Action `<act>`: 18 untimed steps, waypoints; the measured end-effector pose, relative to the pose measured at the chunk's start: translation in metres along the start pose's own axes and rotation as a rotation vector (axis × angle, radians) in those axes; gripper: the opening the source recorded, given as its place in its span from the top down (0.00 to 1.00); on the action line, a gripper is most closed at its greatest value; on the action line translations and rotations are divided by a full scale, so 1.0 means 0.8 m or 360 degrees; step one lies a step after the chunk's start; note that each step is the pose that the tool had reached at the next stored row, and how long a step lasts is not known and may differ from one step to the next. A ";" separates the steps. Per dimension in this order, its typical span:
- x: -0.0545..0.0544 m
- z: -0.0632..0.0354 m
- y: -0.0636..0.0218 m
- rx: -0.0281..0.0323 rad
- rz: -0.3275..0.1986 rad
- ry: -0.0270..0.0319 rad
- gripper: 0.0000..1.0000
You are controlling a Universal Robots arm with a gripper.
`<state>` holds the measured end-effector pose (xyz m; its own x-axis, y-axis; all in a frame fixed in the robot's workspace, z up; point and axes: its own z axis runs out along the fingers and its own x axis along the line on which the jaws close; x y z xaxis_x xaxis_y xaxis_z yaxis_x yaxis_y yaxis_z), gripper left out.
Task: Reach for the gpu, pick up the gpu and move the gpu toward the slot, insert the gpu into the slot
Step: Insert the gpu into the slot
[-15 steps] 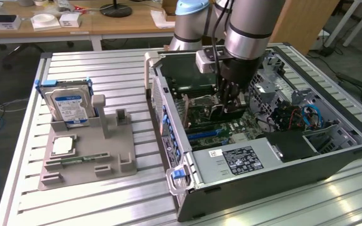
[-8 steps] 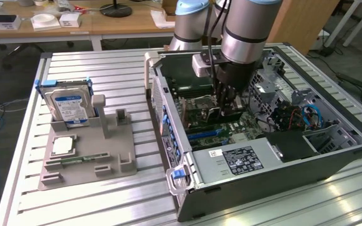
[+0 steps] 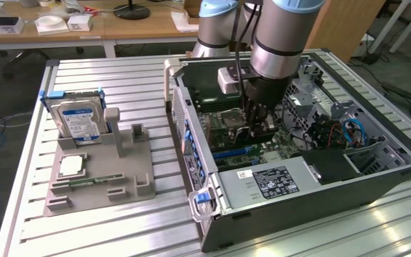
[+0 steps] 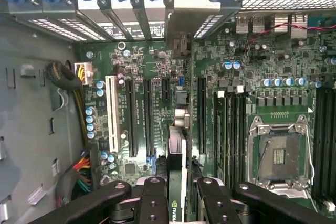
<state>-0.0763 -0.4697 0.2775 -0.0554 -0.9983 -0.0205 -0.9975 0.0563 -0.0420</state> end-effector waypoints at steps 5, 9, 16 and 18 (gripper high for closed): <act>0.000 0.008 0.003 0.00000 0.0000 -0.00001 0.74; 0.001 0.011 0.005 -0.00002 -0.0001 0.00003 0.74; -0.001 0.014 0.005 -0.00015 -0.0075 -0.00035 0.74; -0.001 0.014 0.005 -0.00019 -0.0079 -0.00031 0.74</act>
<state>-0.0799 -0.4687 0.2658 -0.0057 -0.9998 -0.0204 -0.9991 0.0066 -0.0418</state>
